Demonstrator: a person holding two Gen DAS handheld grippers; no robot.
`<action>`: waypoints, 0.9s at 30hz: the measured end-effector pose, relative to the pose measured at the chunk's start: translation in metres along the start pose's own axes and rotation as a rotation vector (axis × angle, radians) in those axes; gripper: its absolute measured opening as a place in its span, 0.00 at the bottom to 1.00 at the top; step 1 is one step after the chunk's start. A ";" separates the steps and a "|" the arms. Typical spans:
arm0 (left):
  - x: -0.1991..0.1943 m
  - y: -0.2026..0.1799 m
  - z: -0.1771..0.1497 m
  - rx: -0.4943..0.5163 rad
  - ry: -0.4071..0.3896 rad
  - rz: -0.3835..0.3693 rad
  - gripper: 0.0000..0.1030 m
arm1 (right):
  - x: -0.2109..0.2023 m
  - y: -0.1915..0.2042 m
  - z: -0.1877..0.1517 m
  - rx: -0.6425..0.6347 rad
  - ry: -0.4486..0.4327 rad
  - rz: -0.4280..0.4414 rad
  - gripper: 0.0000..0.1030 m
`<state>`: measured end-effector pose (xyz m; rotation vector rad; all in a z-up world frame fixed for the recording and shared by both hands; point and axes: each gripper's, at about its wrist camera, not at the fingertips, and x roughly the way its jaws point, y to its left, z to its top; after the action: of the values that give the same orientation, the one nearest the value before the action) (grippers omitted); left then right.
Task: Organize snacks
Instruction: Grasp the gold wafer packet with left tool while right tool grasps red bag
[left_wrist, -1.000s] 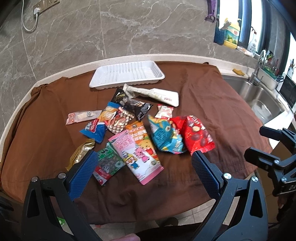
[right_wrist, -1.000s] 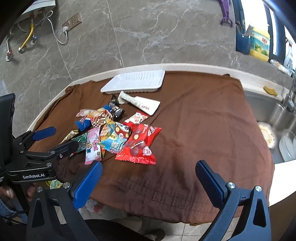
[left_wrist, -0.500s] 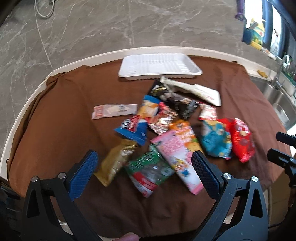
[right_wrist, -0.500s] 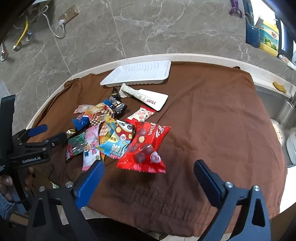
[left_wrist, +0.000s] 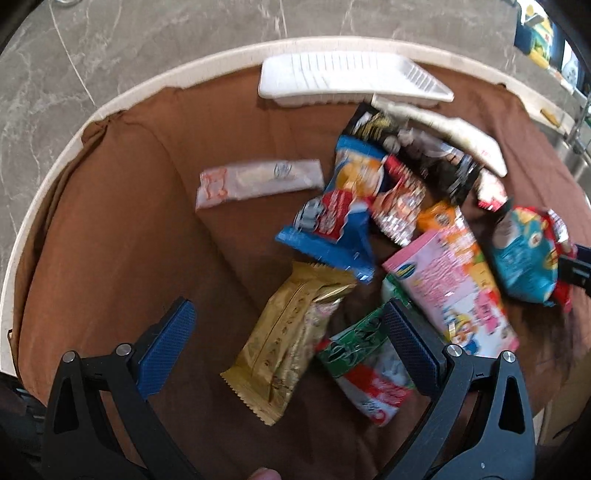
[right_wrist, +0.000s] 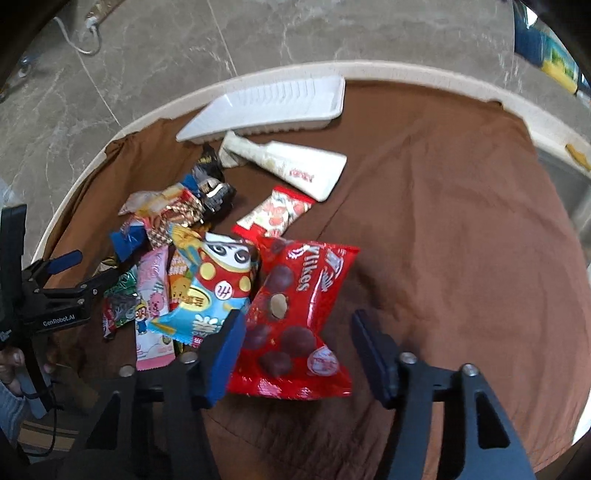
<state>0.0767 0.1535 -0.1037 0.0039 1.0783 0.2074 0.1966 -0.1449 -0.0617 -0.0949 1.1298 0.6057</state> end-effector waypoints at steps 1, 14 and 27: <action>0.003 0.004 -0.001 -0.010 -0.001 -0.019 0.99 | 0.002 0.000 0.000 0.009 0.007 0.016 0.54; 0.037 0.044 -0.011 -0.101 0.010 -0.164 1.00 | 0.013 -0.008 -0.002 0.078 0.033 0.086 0.54; 0.035 0.040 -0.012 -0.058 0.049 -0.189 1.00 | 0.015 -0.008 -0.002 0.066 0.025 0.131 0.63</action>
<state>0.0759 0.1974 -0.1356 -0.1553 1.1139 0.0685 0.2034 -0.1458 -0.0775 0.0283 1.1857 0.6843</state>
